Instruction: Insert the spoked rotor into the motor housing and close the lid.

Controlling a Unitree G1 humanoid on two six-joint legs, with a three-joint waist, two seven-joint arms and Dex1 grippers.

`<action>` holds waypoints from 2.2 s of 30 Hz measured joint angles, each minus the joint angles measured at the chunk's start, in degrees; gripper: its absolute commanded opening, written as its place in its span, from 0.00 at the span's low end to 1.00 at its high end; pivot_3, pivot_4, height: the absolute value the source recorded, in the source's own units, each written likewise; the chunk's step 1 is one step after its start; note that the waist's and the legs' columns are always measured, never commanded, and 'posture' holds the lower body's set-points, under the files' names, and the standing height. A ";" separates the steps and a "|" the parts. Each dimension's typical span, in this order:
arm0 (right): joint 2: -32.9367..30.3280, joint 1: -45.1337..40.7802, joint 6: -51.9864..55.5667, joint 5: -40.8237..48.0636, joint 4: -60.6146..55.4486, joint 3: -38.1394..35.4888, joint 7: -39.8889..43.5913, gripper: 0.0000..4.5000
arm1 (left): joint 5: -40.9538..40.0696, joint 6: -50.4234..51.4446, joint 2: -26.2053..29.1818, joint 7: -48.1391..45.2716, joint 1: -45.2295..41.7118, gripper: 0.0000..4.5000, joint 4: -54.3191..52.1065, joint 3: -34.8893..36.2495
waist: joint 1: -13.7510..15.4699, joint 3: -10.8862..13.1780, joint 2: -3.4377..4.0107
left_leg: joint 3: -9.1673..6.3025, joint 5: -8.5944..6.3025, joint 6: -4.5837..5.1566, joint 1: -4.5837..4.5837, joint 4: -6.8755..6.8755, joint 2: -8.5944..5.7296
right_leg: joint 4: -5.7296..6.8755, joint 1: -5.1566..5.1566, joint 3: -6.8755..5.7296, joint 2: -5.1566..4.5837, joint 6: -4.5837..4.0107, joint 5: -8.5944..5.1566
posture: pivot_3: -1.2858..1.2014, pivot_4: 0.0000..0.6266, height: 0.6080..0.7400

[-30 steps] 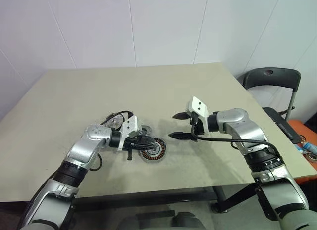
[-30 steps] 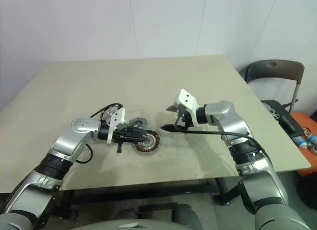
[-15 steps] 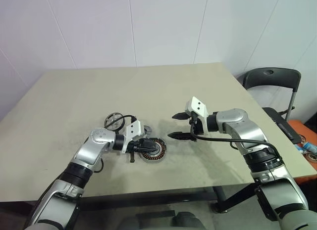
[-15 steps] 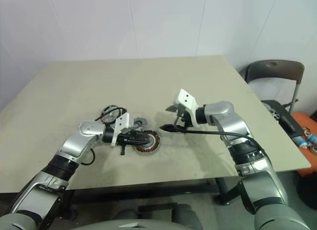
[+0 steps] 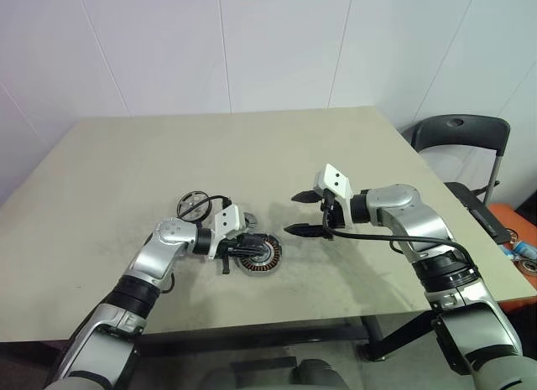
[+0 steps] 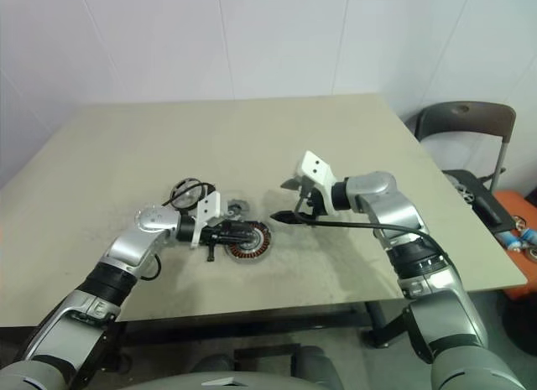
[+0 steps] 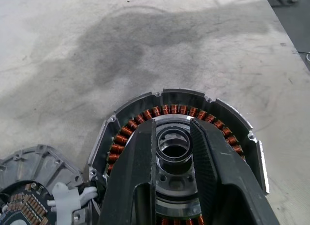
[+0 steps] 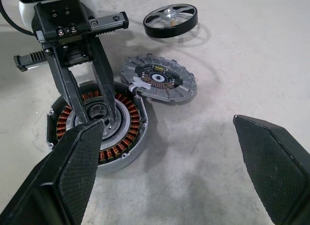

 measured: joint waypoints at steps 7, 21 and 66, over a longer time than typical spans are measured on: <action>0.00 0.00 -0.05 -0.01 0.00 0.00 0.16 1.00 | -0.36 2.42 -0.40 -0.21 -0.05 0.53 -0.75 0.34 | -0.03 0.00 0.00 | 0.00 0.00 0.00 0.00 0.00 -0.01 | 0.00 0.00 0.00 0.01 0.00 0.00 | 0.52 0.00 1.00; 0.88 -0.14 0.29 -0.03 -0.04 0.71 0.22 1.00 | -8.92 15.52 8.54 2.98 0.16 1.00 -18.84 12.19 | -0.28 0.02 -0.03 | -0.01 -0.01 0.01 0.00 -0.01 0.11 | 0.02 -0.03 0.07 0.00 0.00 0.00 | 0.52 0.00 1.00; 13.04 -3.18 -3.45 -8.50 12.60 12.77 -1.64 0.01 | -17.57 17.39 12.13 20.42 38.22 1.00 -36.32 34.97 | -1.73 0.09 -0.03 | -0.06 0.00 -0.06 0.14 -0.10 -0.01 | 0.18 0.00 -0.03 -0.58 -0.04 0.00 | 0.52 0.00 1.00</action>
